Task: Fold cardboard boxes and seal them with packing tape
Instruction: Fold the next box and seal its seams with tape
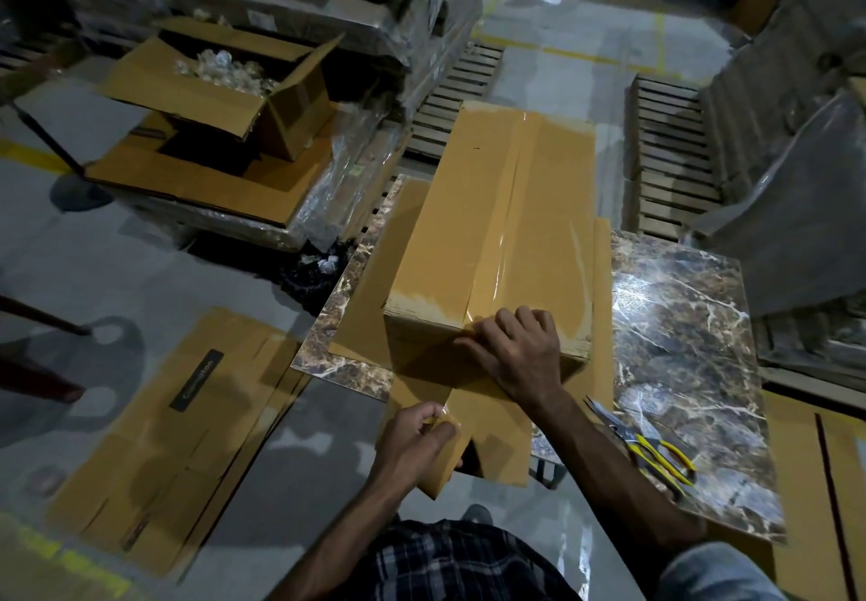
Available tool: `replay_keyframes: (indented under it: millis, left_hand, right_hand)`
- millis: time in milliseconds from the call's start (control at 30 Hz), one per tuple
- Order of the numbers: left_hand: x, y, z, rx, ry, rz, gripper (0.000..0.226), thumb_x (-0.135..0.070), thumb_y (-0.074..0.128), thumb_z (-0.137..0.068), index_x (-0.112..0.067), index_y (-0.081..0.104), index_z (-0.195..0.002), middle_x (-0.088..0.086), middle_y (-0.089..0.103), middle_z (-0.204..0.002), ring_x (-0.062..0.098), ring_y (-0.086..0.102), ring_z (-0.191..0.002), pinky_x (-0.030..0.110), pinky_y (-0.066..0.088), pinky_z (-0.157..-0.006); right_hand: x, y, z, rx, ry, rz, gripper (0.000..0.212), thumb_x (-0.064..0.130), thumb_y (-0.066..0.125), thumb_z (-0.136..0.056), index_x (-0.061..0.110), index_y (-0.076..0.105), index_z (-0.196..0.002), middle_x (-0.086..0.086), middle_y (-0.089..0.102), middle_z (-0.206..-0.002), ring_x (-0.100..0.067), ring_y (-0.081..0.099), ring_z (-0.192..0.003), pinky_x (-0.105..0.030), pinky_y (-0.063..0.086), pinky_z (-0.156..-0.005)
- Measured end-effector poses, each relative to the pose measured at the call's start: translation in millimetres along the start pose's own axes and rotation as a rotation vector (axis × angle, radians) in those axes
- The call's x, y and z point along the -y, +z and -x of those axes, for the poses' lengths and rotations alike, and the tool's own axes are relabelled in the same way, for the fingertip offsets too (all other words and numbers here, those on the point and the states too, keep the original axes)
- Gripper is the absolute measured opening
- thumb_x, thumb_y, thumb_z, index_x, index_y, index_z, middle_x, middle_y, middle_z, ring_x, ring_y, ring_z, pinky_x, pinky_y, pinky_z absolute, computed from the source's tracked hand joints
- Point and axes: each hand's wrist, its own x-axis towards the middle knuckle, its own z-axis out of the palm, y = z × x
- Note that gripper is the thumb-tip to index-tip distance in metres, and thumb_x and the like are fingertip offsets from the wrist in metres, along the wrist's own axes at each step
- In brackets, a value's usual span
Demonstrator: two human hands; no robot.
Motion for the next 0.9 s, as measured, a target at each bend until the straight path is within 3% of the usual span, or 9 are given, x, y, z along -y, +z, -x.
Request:
replay_keyframes:
  millis: [200,300,400,500,667,767,900]
  left_hand:
    - [-0.6,-1.2,1.1,0.007,0.013,0.009,0.013,-0.017,0.066,-0.095,-0.023,0.069,-0.084,0.014,0.076,-0.074,0.028,0.072,-0.060,0.036,0.056,-0.062]
    - [-0.8,-4.1,-0.1,0.023,0.018,0.012,0.007,-0.030,0.066,-0.085,-0.025,0.070,-0.083,0.015,0.076,-0.077,0.030,0.072,-0.061,0.042,0.057,-0.066]
    - [0.9,-5.2,-2.2,0.026,0.013,-0.002,0.009,-0.033,0.065,-0.082,-0.025,0.069,-0.082,0.013,0.076,-0.077,0.029,0.072,-0.061,0.044,0.058,-0.069]
    - [1.7,-5.3,-3.7,0.028,0.010,-0.002,0.005,-0.030,0.066,-0.085,-0.028,0.068,-0.081,0.014,0.076,-0.078,0.029,0.072,-0.060,0.042,0.057,-0.067]
    - [2.3,-4.8,-5.3,0.031,0.017,-0.007,0.009,-0.018,0.065,-0.094,-0.020,0.069,-0.086,0.015,0.076,-0.075,0.029,0.071,-0.058,0.038,0.057,-0.064]
    - [3.3,-5.0,-4.3,0.030,0.027,-0.018,0.010,-0.016,0.064,-0.096,-0.019,0.068,-0.087,0.015,0.076,-0.075,0.028,0.071,-0.059,0.037,0.057,-0.063]
    - [4.9,-6.3,-5.1,0.006,0.011,-0.032,0.005,-0.018,0.065,-0.096,-0.017,0.069,-0.092,0.010,0.076,-0.076,0.026,0.073,-0.061,0.041,0.059,-0.067]
  right_hand:
    - [4.3,-2.7,4.4,0.122,0.077,-0.031,0.048,0.061,0.069,-0.091,0.018,0.069,-0.112,-0.006,0.062,-0.099,-0.025,0.056,-0.085,-0.037,0.043,-0.075]
    - [5.3,-10.5,-1.3,0.215,0.025,-0.120,0.066,0.068,0.058,-0.095,0.017,0.065,-0.135,-0.006,0.068,-0.130,-0.024,0.061,-0.113,-0.041,0.047,-0.097]
    - [8.1,-17.0,-7.4,0.389,-0.064,-0.139,0.073,0.071,0.037,-0.102,0.019,0.049,-0.152,-0.003,0.051,-0.154,-0.020,0.047,-0.144,-0.044,0.027,-0.124]
    - [9.1,-21.1,-19.0,0.560,0.014,-0.130,0.085,0.078,0.018,-0.100,0.020,0.026,-0.162,-0.002,0.029,-0.166,-0.016,0.027,-0.155,-0.041,0.005,-0.129]
    - [8.7,-20.1,-42.0,0.680,0.095,-0.127,0.095,0.081,0.004,-0.096,0.016,0.008,-0.165,-0.003,0.010,-0.171,-0.016,0.009,-0.159,-0.038,-0.002,-0.129]
    - [17.7,-19.0,-34.2,0.616,0.093,-0.102,0.080,0.067,0.009,-0.104,0.014,0.019,-0.163,-0.007,0.021,-0.169,-0.019,0.020,-0.157,-0.036,0.001,-0.127]
    - [30.8,-19.2,-11.9,0.313,0.068,-0.123,0.050,0.037,0.034,-0.107,0.010,0.060,-0.141,-0.012,0.062,-0.142,-0.022,0.060,-0.132,-0.038,0.032,-0.117]
